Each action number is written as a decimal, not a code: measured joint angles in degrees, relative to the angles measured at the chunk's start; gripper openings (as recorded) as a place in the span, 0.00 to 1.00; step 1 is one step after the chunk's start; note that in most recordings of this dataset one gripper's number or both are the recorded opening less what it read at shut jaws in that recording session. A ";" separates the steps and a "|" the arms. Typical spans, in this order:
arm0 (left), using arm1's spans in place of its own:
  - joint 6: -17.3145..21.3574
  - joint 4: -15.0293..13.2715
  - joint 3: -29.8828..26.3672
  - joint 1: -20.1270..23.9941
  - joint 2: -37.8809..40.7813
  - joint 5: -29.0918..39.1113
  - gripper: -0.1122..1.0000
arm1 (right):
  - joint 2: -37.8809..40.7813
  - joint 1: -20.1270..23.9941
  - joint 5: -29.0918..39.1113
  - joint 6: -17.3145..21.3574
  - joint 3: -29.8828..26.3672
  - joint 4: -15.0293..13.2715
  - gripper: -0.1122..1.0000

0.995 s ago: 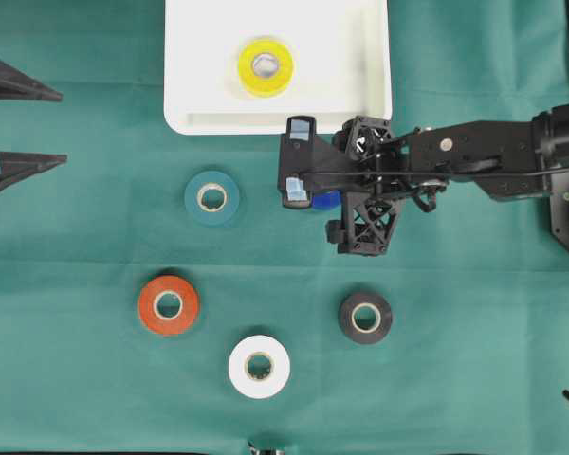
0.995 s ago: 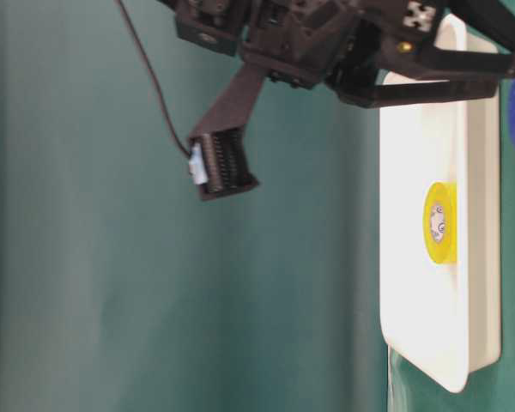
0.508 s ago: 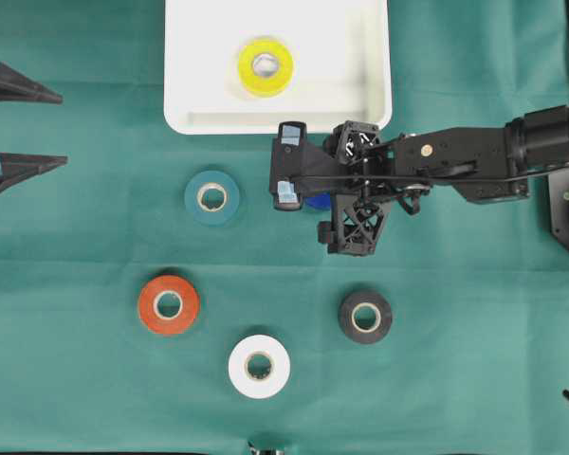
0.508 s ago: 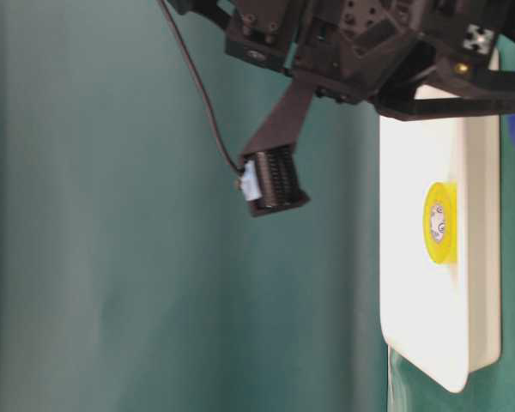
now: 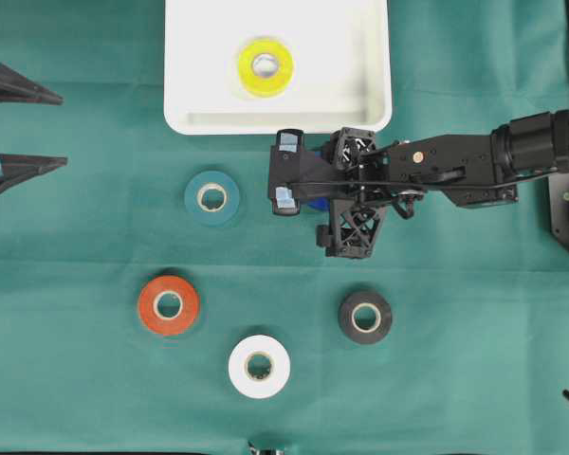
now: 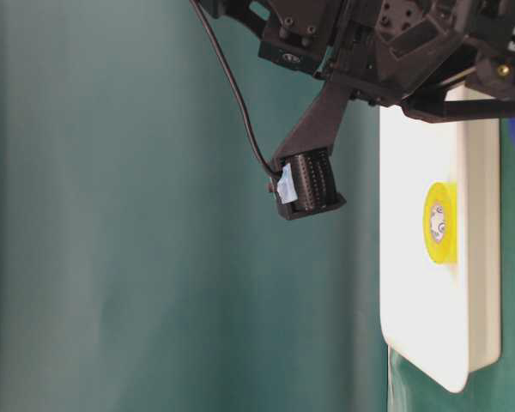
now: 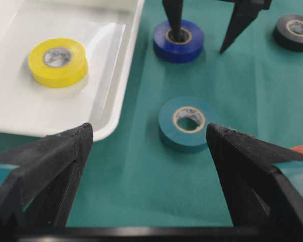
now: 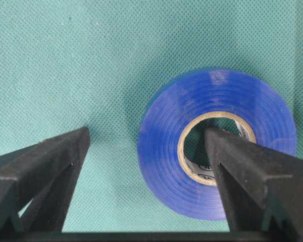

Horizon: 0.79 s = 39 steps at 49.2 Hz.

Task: Pick up the tape from a random location and place it into the white case.
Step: 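Lower the right gripper into the blue roll's hole and close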

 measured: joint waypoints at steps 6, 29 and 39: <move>0.00 0.00 0.00 0.00 0.00 0.00 0.98 | 0.00 0.00 0.00 0.00 0.09 0.00 0.91; 0.00 0.00 0.00 0.00 0.00 0.09 0.98 | 0.00 -0.35 2.20 0.00 0.00 -0.09 0.42; 0.00 0.00 0.09 0.00 0.00 0.09 0.98 | 0.00 -0.44 2.20 0.00 0.00 -0.26 0.39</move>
